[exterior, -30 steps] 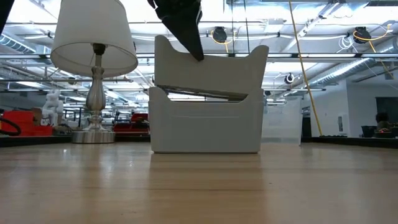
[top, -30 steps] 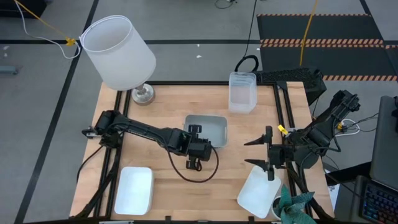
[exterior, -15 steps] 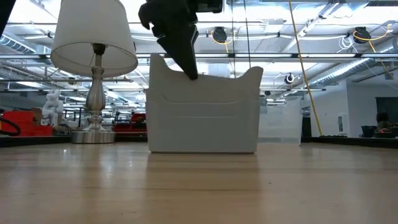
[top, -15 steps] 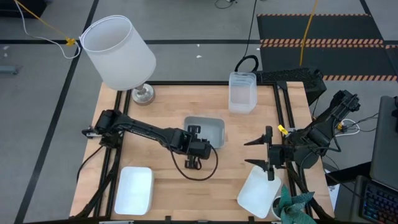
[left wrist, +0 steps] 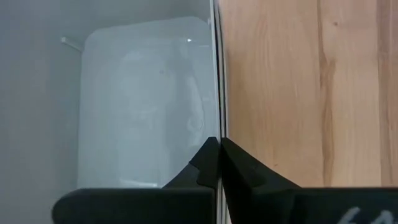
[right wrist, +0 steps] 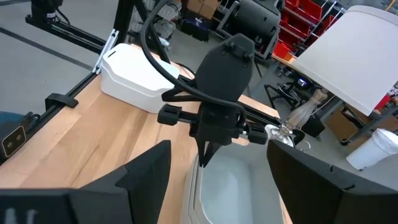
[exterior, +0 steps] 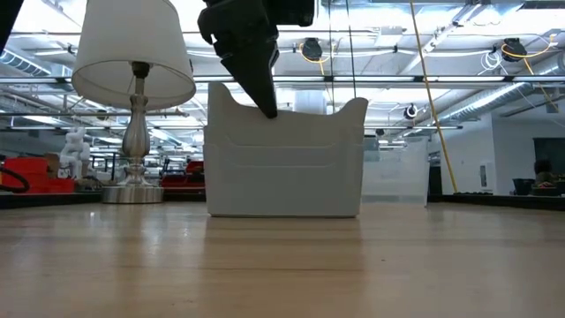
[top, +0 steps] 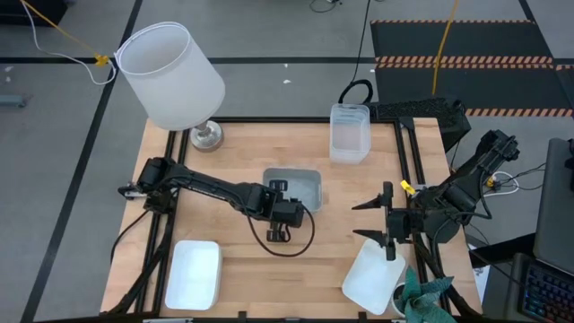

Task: Stack baskets by color
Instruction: Stack the gray bin on the stacked gray bins, then stack the white bin on the stacked white bins

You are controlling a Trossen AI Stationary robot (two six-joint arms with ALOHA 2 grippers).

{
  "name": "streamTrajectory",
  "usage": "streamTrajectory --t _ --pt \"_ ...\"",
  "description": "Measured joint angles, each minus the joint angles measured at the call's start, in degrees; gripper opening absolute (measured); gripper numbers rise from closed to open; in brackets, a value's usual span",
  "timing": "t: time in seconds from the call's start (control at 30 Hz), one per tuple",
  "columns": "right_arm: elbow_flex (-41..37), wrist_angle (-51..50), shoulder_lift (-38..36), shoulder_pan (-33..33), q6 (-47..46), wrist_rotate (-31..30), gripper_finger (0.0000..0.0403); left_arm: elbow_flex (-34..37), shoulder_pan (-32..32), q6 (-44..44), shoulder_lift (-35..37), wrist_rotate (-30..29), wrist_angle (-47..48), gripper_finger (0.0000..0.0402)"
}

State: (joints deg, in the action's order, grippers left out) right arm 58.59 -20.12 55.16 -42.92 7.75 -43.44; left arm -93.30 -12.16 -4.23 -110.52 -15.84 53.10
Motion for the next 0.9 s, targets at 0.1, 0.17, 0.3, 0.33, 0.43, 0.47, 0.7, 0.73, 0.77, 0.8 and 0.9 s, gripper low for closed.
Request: streamTrajectory --t 0.1,0.17,0.3,0.33,0.43,0.47,0.7,0.73,0.77,0.8,0.9 --pt "0.0 0.0 0.0 0.0 0.0 0.0 0.0258 0.0 0.0 -1.92 0.02 0.22 1.09 0.0024" --pt "0.0 0.0 0.0 0.01 -0.09 0.0 0.0258 0.0 0.0 -2.69 0.02 0.26 1.27 0.0048" --pt "0.0 0.02 0.84 0.02 -2.71 0.13 0.0258 0.0 -0.8 -3.71 0.04 -0.07 1.25 0.0107" --pt "0.0 0.02 1.51 0.02 -2.76 0.14 0.0258 0.0 -1.02 -3.85 0.04 -0.4 1.25 0.0122" --pt "0.58 -0.73 4.37 0.02 -3.66 0.41 0.0258 0.0 -1.48 -3.91 0.11 -0.52 1.44 0.016" --pt "1.31 -1.24 5.5 0.04 -4.53 1.59 0.0258 0.03 -1.84 -3.96 0.66 -0.53 1.96 0.017" --pt "6.66 -6.79 14.45 -0.38 -21.32 9.45 0.0258 0.07 -5.59 -8.73 8.01 -2.59 1.95 0.0191" --pt "7.2 -7.5 15.88 -0.56 -24.3 9.91 0.0258 0.04 -6.5 -9.45 9.04 -4.2 1.51 0.0189" --pt "7.74 -8.26 17.08 -0.72 -27.4 11.1 0.0258 0.02 -7.46 -9.68 10.18 -5.83 0.78 0.0186" --pt "8.2 -8.75 18.46 -1.08 -30.28 12.62 0.0258 0.02 -8.64 -9.68 11.12 -7.35 0.39 0.0183" --pt "9.34 -10.33 22.48 -2.37 -38.18 17.22 0.0258 -0.02 -11.87 -8.71 12.54 -10.91 -1.23 0.0176"
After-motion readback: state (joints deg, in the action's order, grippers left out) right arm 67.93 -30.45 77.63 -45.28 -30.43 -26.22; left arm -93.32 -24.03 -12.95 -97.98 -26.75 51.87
